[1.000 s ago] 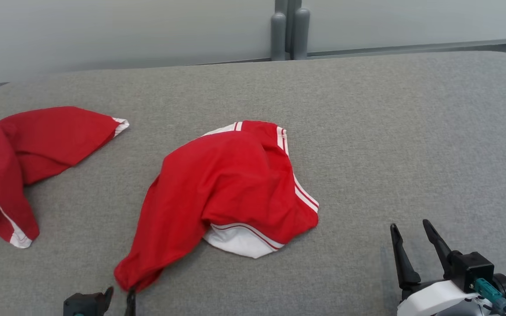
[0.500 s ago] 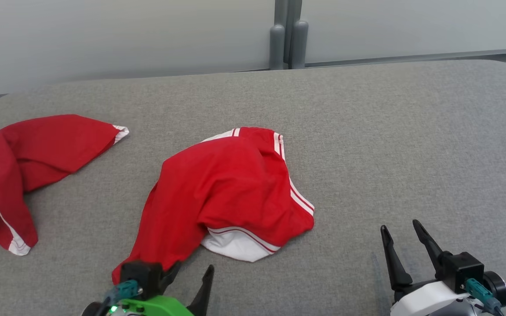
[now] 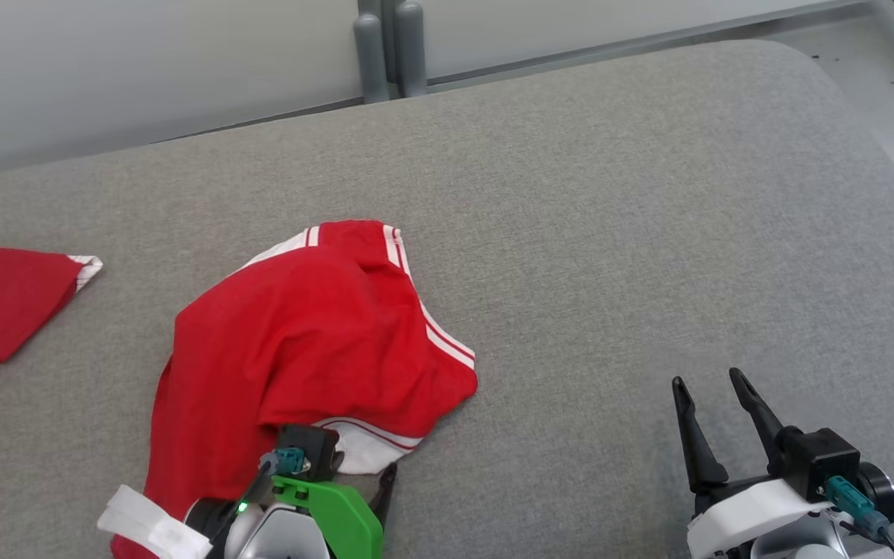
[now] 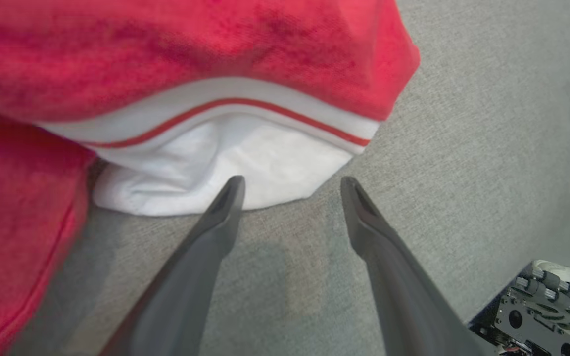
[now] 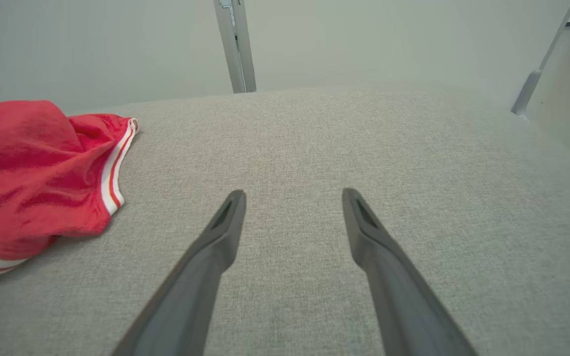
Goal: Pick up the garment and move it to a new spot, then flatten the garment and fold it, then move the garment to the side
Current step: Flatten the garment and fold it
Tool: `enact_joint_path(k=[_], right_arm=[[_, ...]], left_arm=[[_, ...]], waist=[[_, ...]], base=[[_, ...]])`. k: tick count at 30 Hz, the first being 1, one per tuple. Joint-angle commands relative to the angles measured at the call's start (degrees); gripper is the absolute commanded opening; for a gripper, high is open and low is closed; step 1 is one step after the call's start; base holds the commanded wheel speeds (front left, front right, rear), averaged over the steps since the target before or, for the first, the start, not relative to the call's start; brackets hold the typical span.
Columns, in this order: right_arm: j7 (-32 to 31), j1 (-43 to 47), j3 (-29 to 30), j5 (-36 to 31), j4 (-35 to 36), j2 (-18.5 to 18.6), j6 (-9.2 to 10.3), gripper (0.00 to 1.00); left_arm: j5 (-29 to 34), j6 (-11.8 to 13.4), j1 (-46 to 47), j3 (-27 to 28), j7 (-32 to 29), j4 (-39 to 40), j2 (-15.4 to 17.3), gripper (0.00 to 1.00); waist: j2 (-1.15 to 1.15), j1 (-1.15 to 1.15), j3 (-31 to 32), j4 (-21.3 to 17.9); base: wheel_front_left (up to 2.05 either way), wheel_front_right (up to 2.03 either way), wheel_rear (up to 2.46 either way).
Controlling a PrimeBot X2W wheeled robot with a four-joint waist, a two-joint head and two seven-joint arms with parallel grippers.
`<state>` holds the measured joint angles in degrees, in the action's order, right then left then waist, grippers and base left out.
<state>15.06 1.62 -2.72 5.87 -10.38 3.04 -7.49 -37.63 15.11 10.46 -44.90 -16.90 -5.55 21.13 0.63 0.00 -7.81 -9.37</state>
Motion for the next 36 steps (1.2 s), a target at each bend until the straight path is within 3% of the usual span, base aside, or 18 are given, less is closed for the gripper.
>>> enact_joint_path(k=[1,7,9,10,15,18,23,30,36], right_arm=[[0.2,-0.7,0.2,0.2,0.1,0.0,-0.01,1.00],[0.2,-0.9,0.2,1.0,0.2,-0.1,-0.01,1.00],[0.2,-1.0,-0.1,1.5,0.1,-0.1,-0.01,1.00],[0.2,-1.0,-0.2,1.8,0.1,-0.1,-0.01,1.00],[0.2,-0.9,0.2,2.2,0.1,-0.1,-0.01,1.00],[0.2,-0.2,0.9,2.5,0.1,-0.1,-0.01,1.00],[0.2,-1.1,0.5,3.4,-0.3,-0.1,-0.01,1.00],[0.2,-3.3,-1.4,5.4,-0.5,-0.1,-0.01,1.00],[0.2,-4.6,-2.4,6.6,-0.9,-0.1,-0.01,1.00]], left_arm=[[0.5,-0.4,1.3,0.0,0.5,-0.9,0.0,1.00],[0.3,-1.4,3.1,-0.1,0.8,-7.6,-0.8,1.00],[0.3,-1.4,3.3,-0.1,0.9,-10.1,-0.9,0.25],[0.2,-1.9,3.4,-0.3,0.7,-11.0,-1.0,0.00],[-2.6,-5.0,2.9,-1.5,-1.3,-8.7,-2.1,0.00],[-7.5,-7.4,4.4,0.4,-3.5,1.5,-3.4,0.00],[-12.7,-6.9,9.8,2.1,-10.2,10.3,-6.3,0.00],[-15.6,-4.0,20.4,5.3,-15.2,3.8,-11.8,0.00],[-15.7,-3.3,27.6,7.5,-12.4,-6.3,-15.7,0.00]], waist=[[-0.63,0.00,-2.2,-3.1],[-0.63,0.00,-2.7,-5.1],[-0.63,0.00,-2.6,-5.7],[-0.63,0.00,-2.5,-5.9],[-0.63,0.00,-2.1,-6.3],[-0.63,0.00,-1.7,-5.7],[-0.63,0.00,-1.4,-5.0],[-0.63,0.00,-2.8,-7.7],[-0.63,0.00,-5.7,-11.7]], base=[[0.00,0.00,0.00],[0.00,0.00,0.00],[0.00,0.00,0.00],[0.00,0.00,0.00],[0.00,0.00,0.00],[0.00,0.00,0.00],[0.00,0.00,0.00],[0.00,0.00,0.00],[0.00,0.00,0.00]])
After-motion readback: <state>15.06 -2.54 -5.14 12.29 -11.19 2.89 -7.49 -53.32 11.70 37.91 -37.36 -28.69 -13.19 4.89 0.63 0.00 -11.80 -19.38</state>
